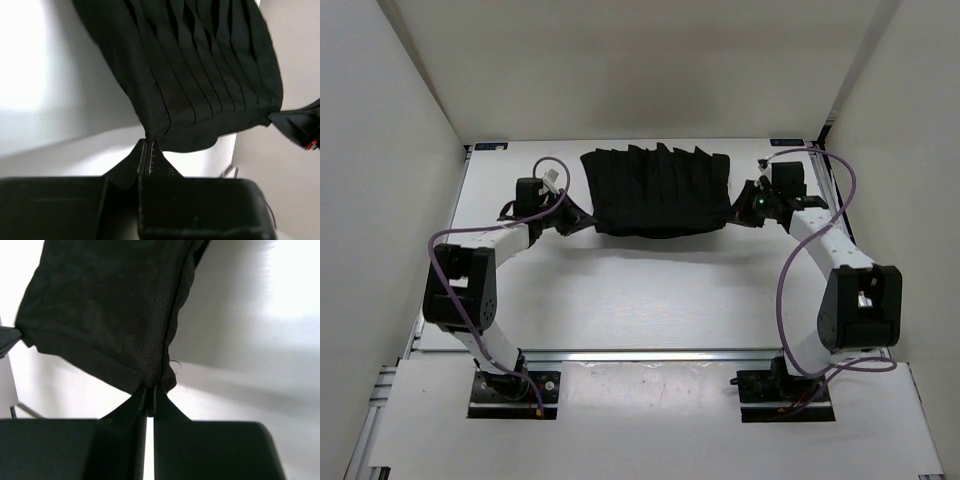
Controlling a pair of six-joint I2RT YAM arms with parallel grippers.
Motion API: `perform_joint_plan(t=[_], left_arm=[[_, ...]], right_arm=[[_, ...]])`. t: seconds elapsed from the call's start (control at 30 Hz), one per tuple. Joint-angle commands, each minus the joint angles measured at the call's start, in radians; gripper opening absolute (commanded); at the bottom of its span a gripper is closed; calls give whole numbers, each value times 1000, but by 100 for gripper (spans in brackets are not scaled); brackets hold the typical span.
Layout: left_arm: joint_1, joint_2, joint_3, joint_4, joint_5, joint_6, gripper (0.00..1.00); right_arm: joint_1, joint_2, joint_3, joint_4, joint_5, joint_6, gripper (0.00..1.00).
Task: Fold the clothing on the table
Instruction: Fold the skirt
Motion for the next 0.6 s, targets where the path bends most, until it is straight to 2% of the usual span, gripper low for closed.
perform_joint_plan(t=[0.0,0.1,0.2,0.33,0.4,0.47,0.57], left_arm=[[1,-109,-113,-7,68,5,0],[4,-238,-254,-82,129,18,0],[7,-455,-380,-218,160,44,0],[16,-675,-536,-293,269,-48,0],[18,-746,-538,-359,243,-44,0],[19,-738,-482,-437,212,-7,0],[40,-680,-351,-474,159,1,0]], right_arm=[[15,-69,-51,-86,-47,-42,0],[29,-136,-138,-224,-73,-68,0],[64,-265,-236,-382,-87,-76,0],[139,-471,-316,-585,-119,-12,0],[149,-538,-306,-623,-147,22,0],[109,-592,-263,-628,-176,62,0],[40,-545,-165,-613,-204,57,0]])
